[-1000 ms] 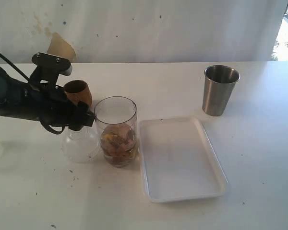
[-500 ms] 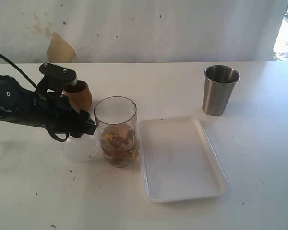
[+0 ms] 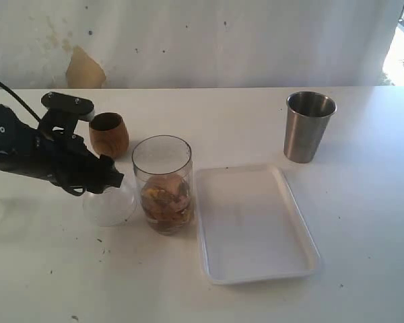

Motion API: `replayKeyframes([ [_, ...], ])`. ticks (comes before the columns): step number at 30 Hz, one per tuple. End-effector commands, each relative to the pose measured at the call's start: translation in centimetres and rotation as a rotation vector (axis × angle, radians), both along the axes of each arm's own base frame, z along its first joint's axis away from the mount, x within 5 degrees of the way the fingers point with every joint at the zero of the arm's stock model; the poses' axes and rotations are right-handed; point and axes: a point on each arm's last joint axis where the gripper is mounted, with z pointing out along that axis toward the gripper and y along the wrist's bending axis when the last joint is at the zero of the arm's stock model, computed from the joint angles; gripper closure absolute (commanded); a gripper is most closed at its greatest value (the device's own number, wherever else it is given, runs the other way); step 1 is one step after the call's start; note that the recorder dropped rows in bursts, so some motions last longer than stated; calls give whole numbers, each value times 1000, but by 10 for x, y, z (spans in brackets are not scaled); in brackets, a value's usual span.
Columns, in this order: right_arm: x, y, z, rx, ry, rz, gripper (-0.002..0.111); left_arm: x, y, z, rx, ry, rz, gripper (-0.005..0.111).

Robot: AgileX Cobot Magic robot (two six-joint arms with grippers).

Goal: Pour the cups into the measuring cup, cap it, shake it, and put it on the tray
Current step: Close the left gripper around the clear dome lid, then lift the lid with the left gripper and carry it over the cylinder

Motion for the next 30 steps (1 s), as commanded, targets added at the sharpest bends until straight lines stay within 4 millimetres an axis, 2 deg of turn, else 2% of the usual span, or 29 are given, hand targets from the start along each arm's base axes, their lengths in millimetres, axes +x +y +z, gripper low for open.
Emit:
replayKeyframes([
  [1, 0, 0, -1, 2, -7, -4, 108, 0, -2, -2, -13, 12, 11, 44],
  [9, 0, 0, -1, 2, -7, -4, 108, -1, -13, -20, 20, 35, -36, 44],
  [23, 0, 0, -1, 2, -7, -4, 108, 1, -13, -18, 19, 2, -30, 45],
  [25, 0, 0, -1, 2, -7, -4, 108, 1, -13, -18, 21, 1, -32, 54],
  [29, 0, 0, -1, 2, -7, -4, 108, 0, -13, -18, 28, 16, -44, 82],
  [30, 0, 0, -1, 2, -7, -4, 108, -1, -13, -19, 42, 26, -62, 99],
])
